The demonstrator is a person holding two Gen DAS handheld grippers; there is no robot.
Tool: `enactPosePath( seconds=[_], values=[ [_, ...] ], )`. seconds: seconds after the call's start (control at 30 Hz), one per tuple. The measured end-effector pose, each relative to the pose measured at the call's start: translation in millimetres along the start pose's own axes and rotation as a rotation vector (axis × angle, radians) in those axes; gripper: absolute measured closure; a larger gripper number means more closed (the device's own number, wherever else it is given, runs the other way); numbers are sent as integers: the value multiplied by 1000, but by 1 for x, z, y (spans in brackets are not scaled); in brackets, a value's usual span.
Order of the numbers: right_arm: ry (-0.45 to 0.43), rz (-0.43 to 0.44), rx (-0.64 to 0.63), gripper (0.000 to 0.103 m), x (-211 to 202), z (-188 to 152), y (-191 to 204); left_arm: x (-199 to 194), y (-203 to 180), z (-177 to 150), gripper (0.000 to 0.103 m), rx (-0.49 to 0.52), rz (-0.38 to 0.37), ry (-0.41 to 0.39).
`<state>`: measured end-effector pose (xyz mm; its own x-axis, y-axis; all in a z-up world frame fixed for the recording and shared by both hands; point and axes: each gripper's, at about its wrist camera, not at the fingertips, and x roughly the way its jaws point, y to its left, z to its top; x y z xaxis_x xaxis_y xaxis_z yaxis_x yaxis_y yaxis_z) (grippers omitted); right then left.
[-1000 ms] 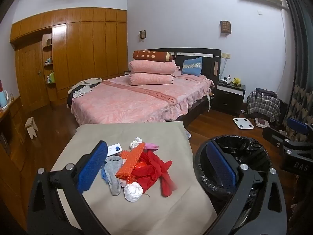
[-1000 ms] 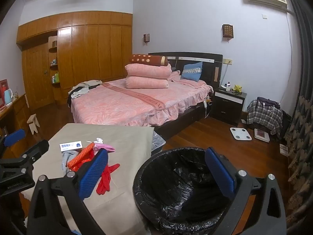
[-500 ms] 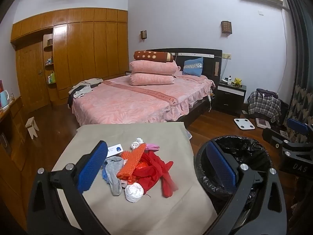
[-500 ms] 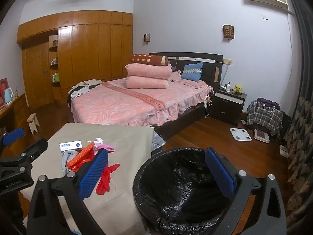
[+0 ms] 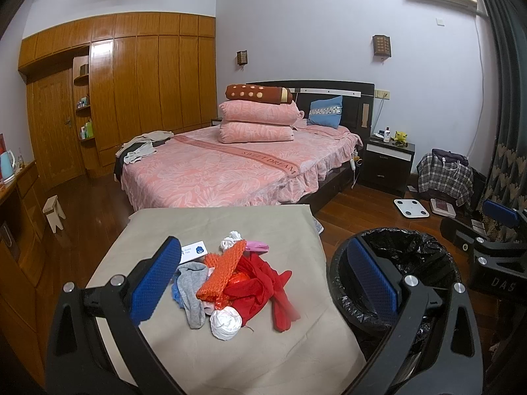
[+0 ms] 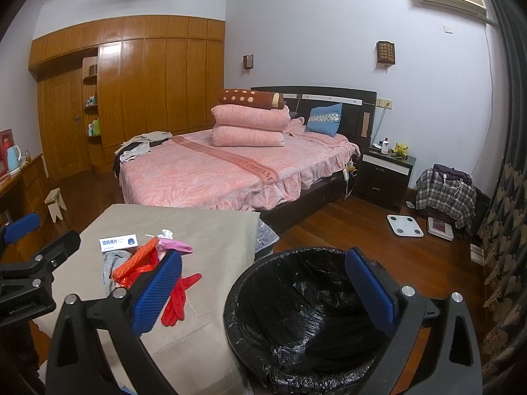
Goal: Collect trash
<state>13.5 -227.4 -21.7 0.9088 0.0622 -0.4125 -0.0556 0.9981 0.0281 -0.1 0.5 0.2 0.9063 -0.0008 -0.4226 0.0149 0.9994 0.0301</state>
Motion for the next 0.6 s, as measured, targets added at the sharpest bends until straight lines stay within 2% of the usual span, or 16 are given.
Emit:
enactPosePath(
  seconds=[0.6],
  values=[
    [4,-2,-5,6,1,0,3,0,0,0,5,-2,0,2]
  ],
)
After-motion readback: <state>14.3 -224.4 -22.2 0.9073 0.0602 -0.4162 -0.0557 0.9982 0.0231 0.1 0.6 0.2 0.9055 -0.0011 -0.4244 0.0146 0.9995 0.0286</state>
